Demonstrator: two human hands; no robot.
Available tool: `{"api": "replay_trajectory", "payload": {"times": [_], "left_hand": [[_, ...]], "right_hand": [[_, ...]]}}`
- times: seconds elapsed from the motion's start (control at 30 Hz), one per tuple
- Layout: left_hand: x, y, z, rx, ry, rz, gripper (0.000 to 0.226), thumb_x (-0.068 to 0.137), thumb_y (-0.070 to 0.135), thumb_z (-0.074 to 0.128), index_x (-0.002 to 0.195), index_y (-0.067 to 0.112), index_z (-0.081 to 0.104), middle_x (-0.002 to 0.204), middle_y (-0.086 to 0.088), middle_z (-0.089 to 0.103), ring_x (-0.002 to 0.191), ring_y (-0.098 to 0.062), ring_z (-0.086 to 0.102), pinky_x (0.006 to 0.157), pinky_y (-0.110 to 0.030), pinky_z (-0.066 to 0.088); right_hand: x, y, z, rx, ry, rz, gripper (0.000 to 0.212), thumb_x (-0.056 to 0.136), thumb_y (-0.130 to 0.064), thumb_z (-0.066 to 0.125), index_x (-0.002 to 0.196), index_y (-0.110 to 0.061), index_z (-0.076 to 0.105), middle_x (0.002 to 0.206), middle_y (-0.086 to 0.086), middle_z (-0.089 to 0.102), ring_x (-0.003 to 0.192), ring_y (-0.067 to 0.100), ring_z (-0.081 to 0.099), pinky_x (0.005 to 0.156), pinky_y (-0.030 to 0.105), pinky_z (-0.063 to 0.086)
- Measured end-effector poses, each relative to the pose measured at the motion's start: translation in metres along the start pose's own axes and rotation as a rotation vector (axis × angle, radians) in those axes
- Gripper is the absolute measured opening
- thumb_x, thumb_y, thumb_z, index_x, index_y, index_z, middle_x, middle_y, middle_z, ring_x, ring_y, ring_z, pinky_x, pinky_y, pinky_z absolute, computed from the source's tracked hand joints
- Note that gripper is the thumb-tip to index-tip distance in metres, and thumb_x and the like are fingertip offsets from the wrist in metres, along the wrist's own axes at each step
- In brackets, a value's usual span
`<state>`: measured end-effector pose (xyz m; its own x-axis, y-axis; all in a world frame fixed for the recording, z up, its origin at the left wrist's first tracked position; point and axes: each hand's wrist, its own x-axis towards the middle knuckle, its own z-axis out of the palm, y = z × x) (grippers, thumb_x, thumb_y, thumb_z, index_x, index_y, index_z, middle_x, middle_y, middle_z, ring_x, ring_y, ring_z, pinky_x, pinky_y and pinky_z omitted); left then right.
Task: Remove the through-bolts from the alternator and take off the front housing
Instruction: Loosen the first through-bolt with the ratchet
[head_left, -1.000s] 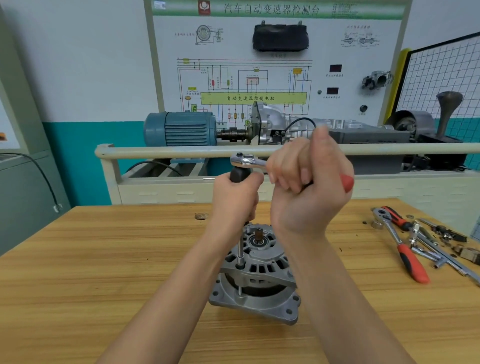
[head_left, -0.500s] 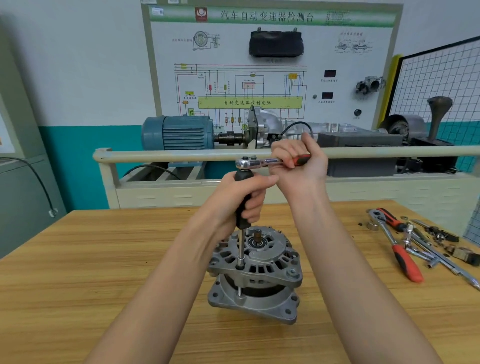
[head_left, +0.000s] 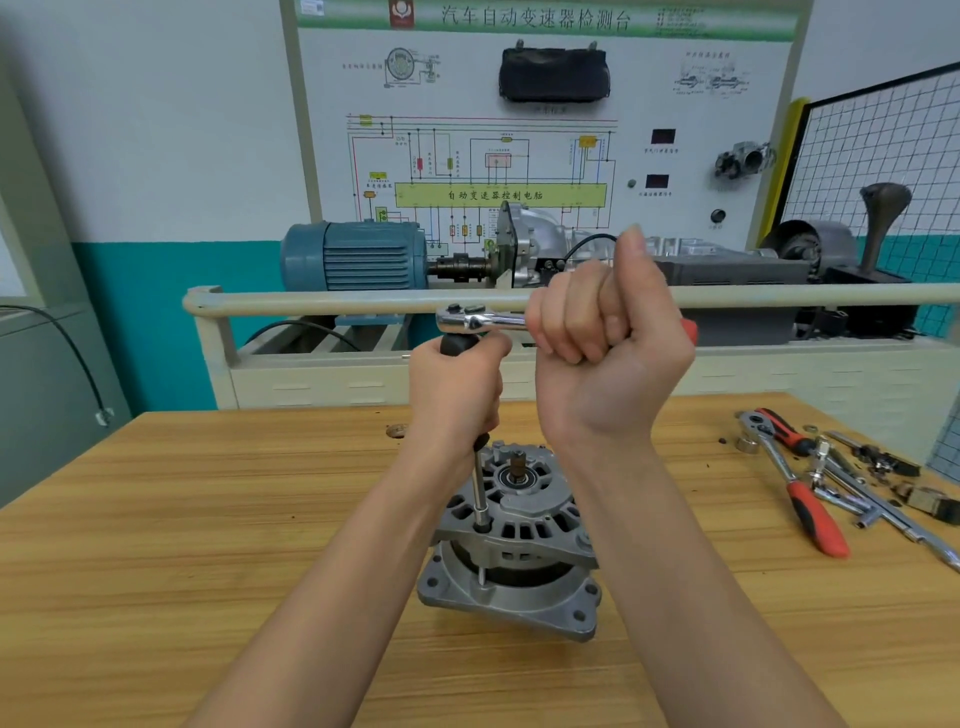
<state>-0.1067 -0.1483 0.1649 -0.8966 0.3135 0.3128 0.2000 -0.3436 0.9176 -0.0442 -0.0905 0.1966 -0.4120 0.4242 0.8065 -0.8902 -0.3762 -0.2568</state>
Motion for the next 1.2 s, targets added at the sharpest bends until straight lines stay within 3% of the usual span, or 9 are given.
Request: {"api": "replay_trajectory", "payload": {"times": [0.2,0.37,0.47,0.6,0.73,0.9,1.03,1.2], "left_hand": [[0.003,0.003,-0.017,0.022,-0.302,0.035,0.041,0.082,0.004,0.063,0.049,0.018,0.042,0.04,0.001,0.034,0.034,-0.014,0.027,0.04,-0.02,0.028],[0.01,0.009,-0.01,-0.001,-0.489,-0.03,0.039,0.078,0.012,0.066,0.044,0.019,0.047,0.04,0.0,0.038,0.034,-0.015,0.034,0.04,-0.021,0.034],[0.011,0.008,-0.009,-0.064,-0.529,-0.13,0.045,0.08,0.024,0.06,0.04,0.021,0.037,0.035,0.006,0.027,0.027,-0.006,0.021,0.033,-0.015,0.02],[0.01,0.003,-0.004,-0.014,-0.371,-0.083,0.057,0.092,0.01,0.051,0.041,0.023,0.03,0.036,0.006,0.022,0.029,-0.008,0.015,0.035,-0.013,0.014],[0.008,0.002,0.004,0.011,-0.152,-0.035,0.054,0.09,0.005,0.051,0.045,0.024,0.029,0.037,0.007,0.023,0.032,-0.01,0.014,0.039,-0.015,0.013],[0.006,-0.001,0.007,0.05,0.032,0.016,0.038,0.086,0.003,0.05,0.056,0.018,0.031,0.042,0.004,0.027,0.039,-0.013,0.017,0.038,-0.018,0.016],[0.006,0.0,0.001,0.04,-0.056,0.012,0.04,0.085,0.001,0.055,0.057,0.018,0.032,0.041,0.005,0.026,0.035,-0.012,0.018,0.038,-0.018,0.017],[0.011,0.009,-0.018,-0.059,-0.448,-0.003,0.035,0.078,0.007,0.062,0.049,0.016,0.046,0.043,0.0,0.039,0.036,-0.014,0.033,0.041,-0.021,0.032]], "right_hand": [[0.034,0.006,-0.036,0.497,0.17,0.397,0.053,0.086,-0.019,0.044,0.035,-0.017,0.031,0.031,-0.006,0.023,0.037,0.01,0.008,0.035,0.021,0.018],[0.048,0.022,-0.057,0.73,0.296,0.581,0.054,0.086,-0.015,0.043,0.034,-0.015,0.029,0.029,-0.003,0.023,0.027,0.011,0.017,0.032,0.022,0.021],[0.048,0.021,-0.058,0.705,0.322,0.543,0.052,0.084,-0.013,0.043,0.035,-0.015,0.028,0.03,-0.003,0.022,0.025,0.012,0.023,0.031,0.022,0.021],[0.036,0.006,-0.049,0.583,0.322,0.399,0.055,0.09,-0.014,0.039,0.035,-0.018,0.03,0.031,-0.006,0.021,0.027,0.009,0.02,0.034,0.021,0.018],[0.014,-0.002,-0.024,0.186,0.158,0.138,0.06,0.095,-0.013,0.036,0.035,-0.02,0.033,0.034,-0.007,0.024,0.033,0.008,0.02,0.039,0.024,0.02],[-0.01,0.01,0.003,-0.16,-0.006,-0.209,0.043,0.088,-0.001,0.039,0.05,-0.021,0.042,0.039,-0.007,0.03,0.036,0.01,0.025,0.045,0.023,0.021],[0.002,0.003,-0.008,-0.003,-0.018,-0.05,0.051,0.086,-0.007,0.039,0.037,-0.019,0.04,0.035,-0.008,0.029,0.034,0.008,0.022,0.043,0.023,0.02],[0.029,0.005,-0.036,0.431,0.13,0.327,0.051,0.085,-0.015,0.041,0.035,-0.018,0.034,0.031,-0.006,0.024,0.037,0.011,0.01,0.036,0.021,0.021]]}}
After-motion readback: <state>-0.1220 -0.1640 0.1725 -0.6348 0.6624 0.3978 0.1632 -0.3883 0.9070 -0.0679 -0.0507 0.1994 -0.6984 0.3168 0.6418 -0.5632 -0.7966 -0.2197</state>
